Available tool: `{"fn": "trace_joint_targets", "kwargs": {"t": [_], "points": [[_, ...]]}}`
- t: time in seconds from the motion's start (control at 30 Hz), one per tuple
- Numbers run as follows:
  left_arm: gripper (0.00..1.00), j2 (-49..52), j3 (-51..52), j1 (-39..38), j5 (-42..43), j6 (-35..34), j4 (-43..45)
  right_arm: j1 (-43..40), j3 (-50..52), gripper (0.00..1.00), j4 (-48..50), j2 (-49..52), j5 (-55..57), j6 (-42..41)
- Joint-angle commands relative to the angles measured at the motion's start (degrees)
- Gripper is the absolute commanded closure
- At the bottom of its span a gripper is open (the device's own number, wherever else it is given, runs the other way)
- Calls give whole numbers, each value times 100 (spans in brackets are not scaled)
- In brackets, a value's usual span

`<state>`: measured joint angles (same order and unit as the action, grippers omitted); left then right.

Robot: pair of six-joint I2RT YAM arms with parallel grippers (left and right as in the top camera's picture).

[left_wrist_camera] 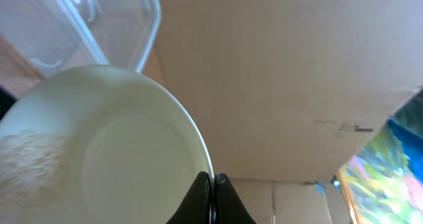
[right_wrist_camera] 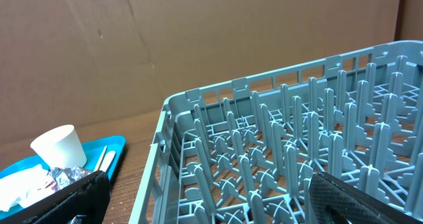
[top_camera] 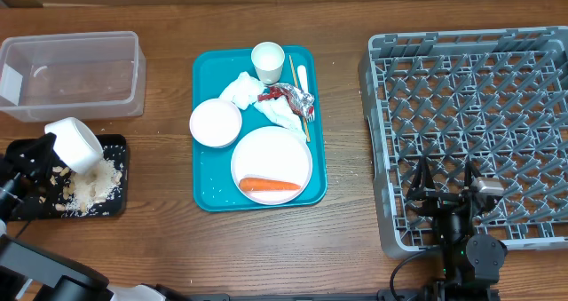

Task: Sort waste into correct bins and load items into the dishwasher rack
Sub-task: 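Tilt the white bowl to pour rice onto the black tray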

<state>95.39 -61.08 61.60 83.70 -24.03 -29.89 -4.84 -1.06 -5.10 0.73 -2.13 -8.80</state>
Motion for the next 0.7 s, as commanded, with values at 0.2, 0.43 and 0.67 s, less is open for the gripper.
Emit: {"fn": "trace_joint_targets", "kwargs": {"t": [0.2, 0.43, 0.67], "points": [[96, -2, 17, 24, 640, -195, -74, -11, 61, 0, 42, -50, 42, -15], [96, -2, 20, 33, 153, -326, 13, -11, 61, 0, 44, -50, 42, -15], [96, -4, 17, 31, 37, -295, 17, -11, 61, 0, 44, -50, 42, -15]]}}
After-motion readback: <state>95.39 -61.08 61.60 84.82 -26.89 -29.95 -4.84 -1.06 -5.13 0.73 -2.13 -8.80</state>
